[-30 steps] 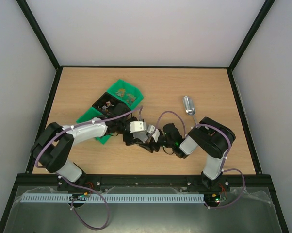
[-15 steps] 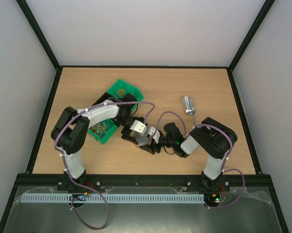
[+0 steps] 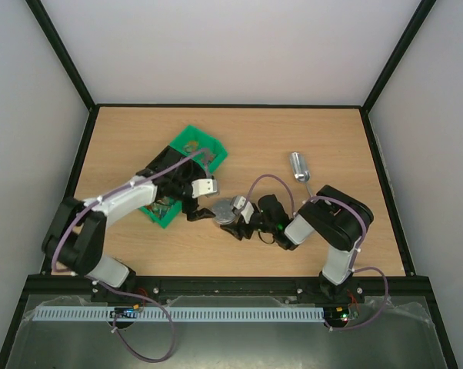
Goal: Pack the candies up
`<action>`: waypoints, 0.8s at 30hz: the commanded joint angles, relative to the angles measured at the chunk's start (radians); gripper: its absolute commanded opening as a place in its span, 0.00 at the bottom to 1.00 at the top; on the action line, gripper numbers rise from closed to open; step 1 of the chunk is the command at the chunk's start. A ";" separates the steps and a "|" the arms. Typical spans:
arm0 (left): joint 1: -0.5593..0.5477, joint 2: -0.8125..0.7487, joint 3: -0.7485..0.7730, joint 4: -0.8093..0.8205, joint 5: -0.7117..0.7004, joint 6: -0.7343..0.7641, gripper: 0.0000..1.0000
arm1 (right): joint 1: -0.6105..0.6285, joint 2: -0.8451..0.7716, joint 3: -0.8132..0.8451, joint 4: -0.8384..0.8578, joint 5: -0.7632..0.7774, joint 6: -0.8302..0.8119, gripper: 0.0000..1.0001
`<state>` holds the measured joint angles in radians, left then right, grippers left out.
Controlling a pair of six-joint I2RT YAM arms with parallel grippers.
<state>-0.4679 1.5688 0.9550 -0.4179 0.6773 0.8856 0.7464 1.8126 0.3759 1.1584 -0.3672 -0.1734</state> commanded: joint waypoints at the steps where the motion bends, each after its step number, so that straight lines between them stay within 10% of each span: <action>1: -0.078 -0.117 -0.172 0.364 -0.159 -0.359 1.00 | -0.001 0.052 0.012 -0.045 0.122 0.080 0.35; 8: -0.179 -0.083 -0.209 0.508 -0.388 -0.595 0.99 | 0.000 0.062 0.016 -0.037 0.151 0.101 0.35; 24: -0.204 -0.002 -0.176 0.480 -0.284 -0.562 1.00 | 0.000 0.060 0.014 -0.042 0.147 0.084 0.36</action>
<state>-0.6590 1.5444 0.7567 0.0853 0.3542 0.3058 0.7464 1.8408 0.4011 1.1900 -0.2459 -0.1028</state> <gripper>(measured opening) 0.995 0.773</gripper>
